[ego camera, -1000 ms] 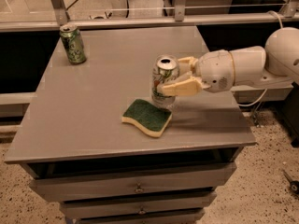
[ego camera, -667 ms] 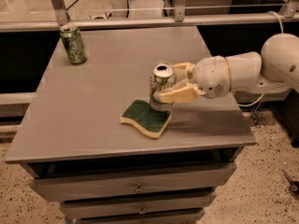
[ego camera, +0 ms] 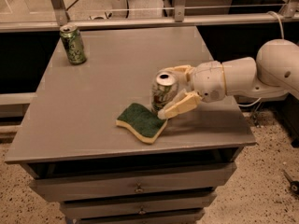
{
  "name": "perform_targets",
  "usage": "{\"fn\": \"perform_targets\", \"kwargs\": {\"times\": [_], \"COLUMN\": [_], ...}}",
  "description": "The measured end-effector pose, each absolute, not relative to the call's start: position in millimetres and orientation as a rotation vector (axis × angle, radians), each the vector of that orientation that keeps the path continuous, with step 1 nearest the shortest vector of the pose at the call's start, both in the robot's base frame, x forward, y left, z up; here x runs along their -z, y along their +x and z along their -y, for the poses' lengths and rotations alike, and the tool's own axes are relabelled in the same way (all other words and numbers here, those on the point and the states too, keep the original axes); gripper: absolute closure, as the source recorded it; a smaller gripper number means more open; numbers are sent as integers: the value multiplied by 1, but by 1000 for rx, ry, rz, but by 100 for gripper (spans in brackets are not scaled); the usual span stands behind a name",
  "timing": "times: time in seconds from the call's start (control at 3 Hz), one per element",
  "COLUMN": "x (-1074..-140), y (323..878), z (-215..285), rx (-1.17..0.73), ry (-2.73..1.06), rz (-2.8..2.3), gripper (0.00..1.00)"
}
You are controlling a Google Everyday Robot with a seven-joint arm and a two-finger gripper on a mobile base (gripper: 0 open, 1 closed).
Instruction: Move 7up can near sponge
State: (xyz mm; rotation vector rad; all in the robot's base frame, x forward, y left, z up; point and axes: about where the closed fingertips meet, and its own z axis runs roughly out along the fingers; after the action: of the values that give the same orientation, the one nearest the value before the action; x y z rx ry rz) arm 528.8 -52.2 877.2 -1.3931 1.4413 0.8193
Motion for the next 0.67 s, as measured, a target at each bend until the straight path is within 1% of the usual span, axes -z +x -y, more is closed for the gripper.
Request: {"fn": "perform_targets", "kwargs": {"times": [0.33, 0.67], "x": [-874, -875], "y": [534, 536], "z": [54, 67], "rx": [-787, -754], "ry": [-1392, -1381], "rz": [-1451, -1470], "gripper": [0, 0]}}
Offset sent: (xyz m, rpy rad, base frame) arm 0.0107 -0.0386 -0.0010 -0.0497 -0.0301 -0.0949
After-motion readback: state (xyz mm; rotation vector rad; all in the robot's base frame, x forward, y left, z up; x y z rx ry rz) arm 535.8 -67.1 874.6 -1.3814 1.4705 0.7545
